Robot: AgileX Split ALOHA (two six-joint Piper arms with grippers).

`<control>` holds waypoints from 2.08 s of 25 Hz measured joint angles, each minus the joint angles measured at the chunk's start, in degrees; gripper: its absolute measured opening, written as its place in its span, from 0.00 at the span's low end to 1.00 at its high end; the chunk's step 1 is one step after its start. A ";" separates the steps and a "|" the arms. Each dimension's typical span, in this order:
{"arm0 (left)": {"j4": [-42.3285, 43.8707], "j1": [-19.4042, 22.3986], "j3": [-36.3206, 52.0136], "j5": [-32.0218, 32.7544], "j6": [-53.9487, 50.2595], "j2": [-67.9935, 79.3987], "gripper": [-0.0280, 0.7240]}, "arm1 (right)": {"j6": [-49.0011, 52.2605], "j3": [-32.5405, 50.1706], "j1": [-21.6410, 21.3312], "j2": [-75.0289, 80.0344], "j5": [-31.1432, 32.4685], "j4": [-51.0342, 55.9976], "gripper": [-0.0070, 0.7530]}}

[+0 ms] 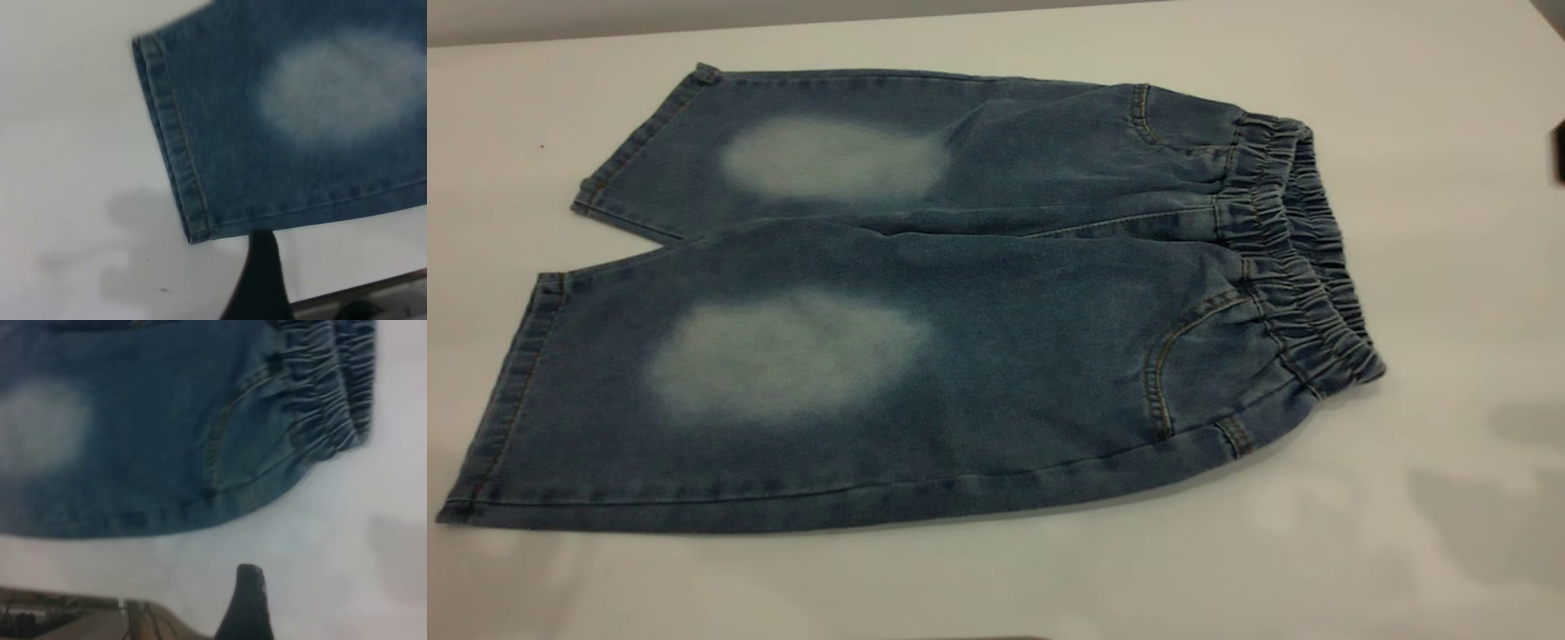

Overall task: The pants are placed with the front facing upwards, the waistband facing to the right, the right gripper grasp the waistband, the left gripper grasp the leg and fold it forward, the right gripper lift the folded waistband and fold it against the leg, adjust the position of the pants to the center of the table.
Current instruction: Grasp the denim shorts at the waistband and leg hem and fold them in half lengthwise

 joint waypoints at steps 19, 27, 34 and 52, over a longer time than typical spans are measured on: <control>-12.59 -0.22 -0.88 -7.60 10.99 19.95 0.79 | -49.78 -1.05 0.00 37.60 -5.16 48.42 0.73; -14.25 -0.22 -1.25 -8.12 12.15 21.35 0.79 | -57.98 -3.34 0.00 45.12 -2.73 54.03 0.73; -14.31 -0.22 -1.25 -7.53 12.15 21.52 0.79 | -59.30 -6.97 0.00 50.23 -1.07 54.69 0.73; -14.38 -0.22 -1.25 -7.42 12.15 21.52 0.79 | -60.28 -11.10 0.00 51.24 -2.10 54.87 0.72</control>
